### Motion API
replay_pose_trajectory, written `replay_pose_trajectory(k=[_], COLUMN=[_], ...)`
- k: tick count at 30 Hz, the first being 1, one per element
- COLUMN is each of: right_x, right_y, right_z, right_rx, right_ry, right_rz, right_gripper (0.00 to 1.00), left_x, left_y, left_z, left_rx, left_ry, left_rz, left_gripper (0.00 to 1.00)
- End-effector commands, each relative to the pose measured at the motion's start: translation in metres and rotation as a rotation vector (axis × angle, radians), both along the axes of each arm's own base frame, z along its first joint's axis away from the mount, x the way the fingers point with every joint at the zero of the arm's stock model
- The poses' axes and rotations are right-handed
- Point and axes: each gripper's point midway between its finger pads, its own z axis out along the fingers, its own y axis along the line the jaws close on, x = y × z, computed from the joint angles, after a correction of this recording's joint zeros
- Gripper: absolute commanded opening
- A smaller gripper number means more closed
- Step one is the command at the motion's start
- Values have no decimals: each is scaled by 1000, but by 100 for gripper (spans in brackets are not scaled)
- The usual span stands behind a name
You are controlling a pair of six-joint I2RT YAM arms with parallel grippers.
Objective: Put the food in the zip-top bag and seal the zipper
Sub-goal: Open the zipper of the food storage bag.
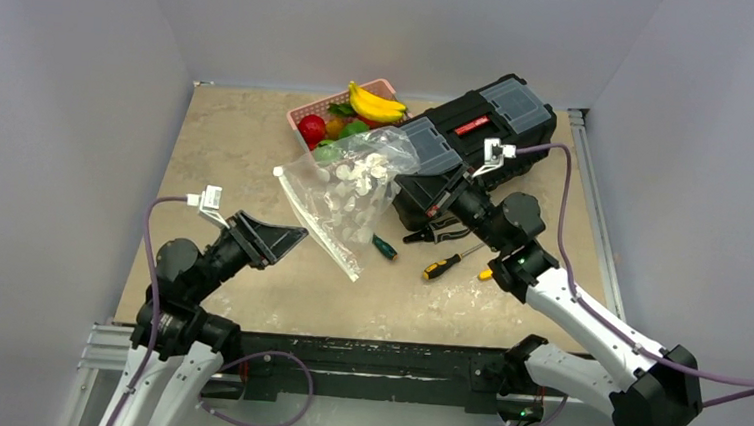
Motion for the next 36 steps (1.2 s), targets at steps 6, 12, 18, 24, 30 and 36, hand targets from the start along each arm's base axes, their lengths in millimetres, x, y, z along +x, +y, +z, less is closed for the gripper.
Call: replay_pose_trajectory(k=[6,12,18,24,30,36], right_x=[-10,-11,-13,-8,-7,2], right_y=[0,1,1,7,18,44], right_z=[41,41,44,30,-5,-70], right_rx=[125,141,150,114,44,-254], right_ry=[-55,-51,-57,-35,25,123], right_rz=[53,67,74,84,129,185], right_gripper=[0,0,0,0,0,22], left_x=[7,8,15,23,25,6], left_y=[2,3,1,-2,1,62], left_z=[12,3,-4,2,1,4], left_rx=[-76,-73,-52,-52,29,389], left_ry=[-16,11,64,59,60,73], left_rz=[39,46,49,40,51,269], left_gripper=[44,41,28,44,23,0])
